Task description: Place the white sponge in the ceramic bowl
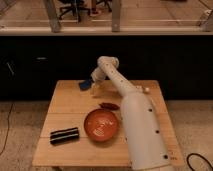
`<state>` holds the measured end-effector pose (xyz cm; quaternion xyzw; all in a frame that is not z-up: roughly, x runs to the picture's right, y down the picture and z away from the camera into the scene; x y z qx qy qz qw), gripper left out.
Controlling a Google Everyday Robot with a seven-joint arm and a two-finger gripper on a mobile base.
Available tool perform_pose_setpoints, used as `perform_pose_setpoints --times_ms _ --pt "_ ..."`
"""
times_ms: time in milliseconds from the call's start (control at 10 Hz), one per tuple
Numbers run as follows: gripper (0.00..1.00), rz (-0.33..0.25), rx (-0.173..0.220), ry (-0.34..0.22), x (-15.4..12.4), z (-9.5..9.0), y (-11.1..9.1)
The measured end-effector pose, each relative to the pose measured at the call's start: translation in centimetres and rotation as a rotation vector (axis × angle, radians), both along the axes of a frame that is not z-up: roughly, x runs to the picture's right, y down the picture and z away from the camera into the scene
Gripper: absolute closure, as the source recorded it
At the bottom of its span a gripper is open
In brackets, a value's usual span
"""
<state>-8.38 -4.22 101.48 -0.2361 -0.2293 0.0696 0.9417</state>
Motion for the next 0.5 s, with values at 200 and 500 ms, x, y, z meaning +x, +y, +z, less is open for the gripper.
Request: perform_pose_setpoints --times_ms 200,500 --pt "0.2 0.029 -0.005 0.003 -0.11 0.17 -0.21" --pt "0.2 0.069 -0.015 0.005 -0.71 0.51 -0.48"
